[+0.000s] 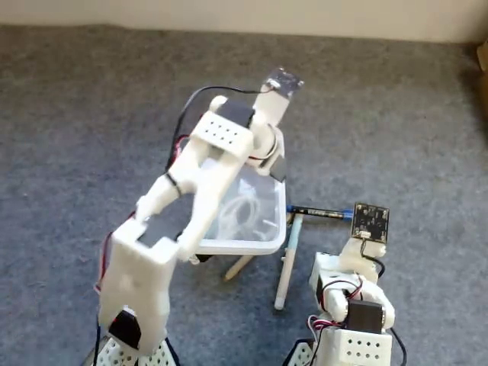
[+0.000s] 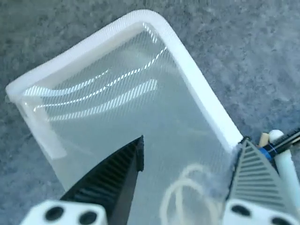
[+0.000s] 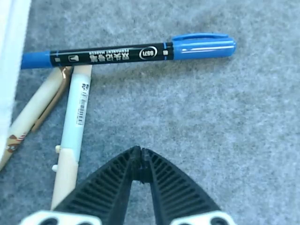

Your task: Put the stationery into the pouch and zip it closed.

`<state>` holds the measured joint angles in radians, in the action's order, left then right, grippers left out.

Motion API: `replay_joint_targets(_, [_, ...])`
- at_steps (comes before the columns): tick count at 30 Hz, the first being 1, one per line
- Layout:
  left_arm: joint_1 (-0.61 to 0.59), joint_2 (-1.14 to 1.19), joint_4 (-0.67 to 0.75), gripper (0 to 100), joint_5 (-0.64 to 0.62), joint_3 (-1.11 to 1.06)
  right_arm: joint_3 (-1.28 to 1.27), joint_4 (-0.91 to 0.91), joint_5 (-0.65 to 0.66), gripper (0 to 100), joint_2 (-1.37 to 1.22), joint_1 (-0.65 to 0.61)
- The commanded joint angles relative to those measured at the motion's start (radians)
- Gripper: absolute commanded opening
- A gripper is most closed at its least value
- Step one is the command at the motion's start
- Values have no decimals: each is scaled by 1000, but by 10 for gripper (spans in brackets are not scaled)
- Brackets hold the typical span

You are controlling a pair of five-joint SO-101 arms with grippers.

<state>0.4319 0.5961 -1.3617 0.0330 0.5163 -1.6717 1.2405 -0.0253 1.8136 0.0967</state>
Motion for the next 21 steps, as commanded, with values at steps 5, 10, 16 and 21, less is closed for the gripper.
replay_joint_targets(5, [12,259,-120,298,18,430,-131,2,-8,5,2,15])
replay_joint_targets(10, [-77,372,-201,298,18,599,-131,2,-8,5,2,15])
replay_joint_targets(16, [-206,429,-278,298,18,748,-131,2,-8,5,2,15])
replay_joint_targets(21, [-302,441,-284,297,18,788,-131,2,-8,5,2,16])
